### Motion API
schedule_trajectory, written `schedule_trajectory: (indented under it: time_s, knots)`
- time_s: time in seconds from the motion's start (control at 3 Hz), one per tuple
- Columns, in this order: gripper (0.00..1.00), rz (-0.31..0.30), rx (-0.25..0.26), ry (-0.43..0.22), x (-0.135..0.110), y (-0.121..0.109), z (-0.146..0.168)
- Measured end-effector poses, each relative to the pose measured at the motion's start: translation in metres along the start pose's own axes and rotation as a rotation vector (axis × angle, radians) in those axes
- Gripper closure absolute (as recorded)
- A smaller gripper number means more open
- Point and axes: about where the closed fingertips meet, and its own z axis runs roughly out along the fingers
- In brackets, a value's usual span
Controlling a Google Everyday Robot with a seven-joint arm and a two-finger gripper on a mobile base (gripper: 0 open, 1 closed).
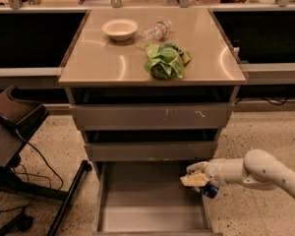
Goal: Pick pepsi can from bottom drawer and place on counter
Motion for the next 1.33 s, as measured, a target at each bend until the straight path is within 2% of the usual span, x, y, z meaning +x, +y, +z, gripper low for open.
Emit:
schedule_trajectory:
  time_s: [0.33,0.67,1.0,1.33]
  knots:
    - [1.00,-0.173,-0.055,-0.019,-0.075,0.069,-0.061]
    - [1.00,-0.276,-0.084,-0.016,-0.166,0.103,-0.114]
    - [1.00,-0.319,-0.088,-0.021,-0.197,0.109,-0.134]
    - [1.00,-0.318,-0.089,-0.021,-0.197,0.108,-0.133]
